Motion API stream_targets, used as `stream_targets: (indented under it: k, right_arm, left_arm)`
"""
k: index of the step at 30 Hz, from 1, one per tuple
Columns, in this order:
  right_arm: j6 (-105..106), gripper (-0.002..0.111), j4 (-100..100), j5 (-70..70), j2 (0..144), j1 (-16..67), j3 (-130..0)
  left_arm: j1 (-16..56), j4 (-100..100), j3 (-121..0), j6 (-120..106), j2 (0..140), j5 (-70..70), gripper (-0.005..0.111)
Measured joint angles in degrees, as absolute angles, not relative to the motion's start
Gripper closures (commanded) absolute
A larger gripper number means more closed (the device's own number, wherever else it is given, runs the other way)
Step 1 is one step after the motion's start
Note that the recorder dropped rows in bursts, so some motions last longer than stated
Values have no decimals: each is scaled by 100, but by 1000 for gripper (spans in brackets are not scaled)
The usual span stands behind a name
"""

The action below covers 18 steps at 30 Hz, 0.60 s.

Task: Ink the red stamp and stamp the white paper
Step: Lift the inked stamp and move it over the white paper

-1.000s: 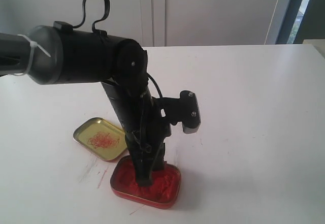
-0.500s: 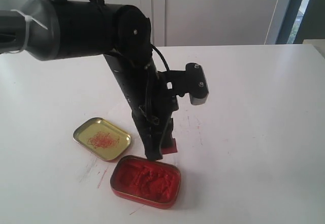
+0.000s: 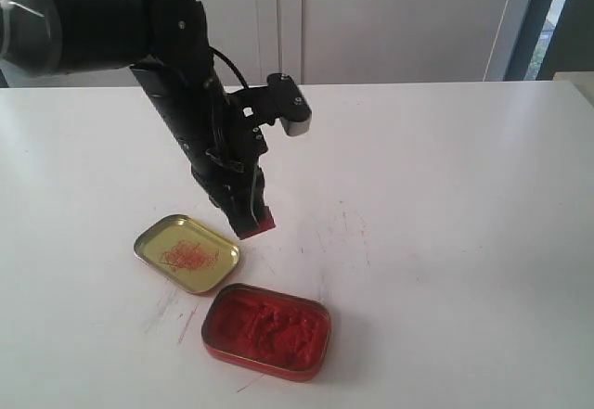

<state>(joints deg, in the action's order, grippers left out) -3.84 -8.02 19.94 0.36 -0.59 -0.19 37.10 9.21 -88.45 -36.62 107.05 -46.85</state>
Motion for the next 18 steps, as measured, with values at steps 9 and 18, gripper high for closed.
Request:
stream_targets:
  k: [9, 18]
  right_arm:
    - [-384, 108, -802, 1994, 36, -59, -19]
    - [-384, 108, -802, 1994, 36, -59, -19]
  left_arm:
    - [3301, 944, -8845, -3472, 10708, -4465, 107]
    - [3012, 955, -9038, -3056, 10907, -4311, 107]
